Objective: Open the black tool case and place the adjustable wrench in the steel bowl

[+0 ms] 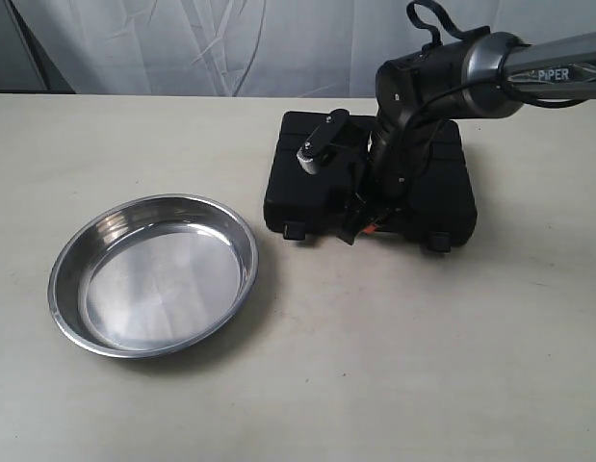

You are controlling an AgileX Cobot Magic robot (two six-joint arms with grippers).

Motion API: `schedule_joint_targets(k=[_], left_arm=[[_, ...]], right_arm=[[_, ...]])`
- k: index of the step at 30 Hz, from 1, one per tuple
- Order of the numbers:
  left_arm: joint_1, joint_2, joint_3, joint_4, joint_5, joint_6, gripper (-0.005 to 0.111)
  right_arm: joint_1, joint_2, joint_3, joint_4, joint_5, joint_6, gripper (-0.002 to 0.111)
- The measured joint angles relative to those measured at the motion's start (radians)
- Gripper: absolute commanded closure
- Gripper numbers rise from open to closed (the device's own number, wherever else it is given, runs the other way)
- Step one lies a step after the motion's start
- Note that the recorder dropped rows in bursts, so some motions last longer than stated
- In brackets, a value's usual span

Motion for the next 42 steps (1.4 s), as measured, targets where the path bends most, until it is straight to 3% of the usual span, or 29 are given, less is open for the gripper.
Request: schedule_joint_targets(k=[21,27,36,42], left_arm=[[0.000,0.000,0.000,0.000,0.000,0.000,0.107],[0.000,0.000,0.000,0.000,0.000,0.000,0.107],[0.000,0.000,0.000,0.000,0.000,0.000,0.107],[0.000,0.000,0.000,0.000,0.000,0.000,0.107]], right_arm=[[0.000,-0.248,0.000,0.237,0.189,0.029,0.108],[0.000,-0.349,0.000,0.169,0.189,0.116,0.108],[-0.038,-0.443,0.000,-0.094,0.205,0.323,0.108],[-0.073,-0.445,0.000,-0.080,0.253,0.318,0.108]])
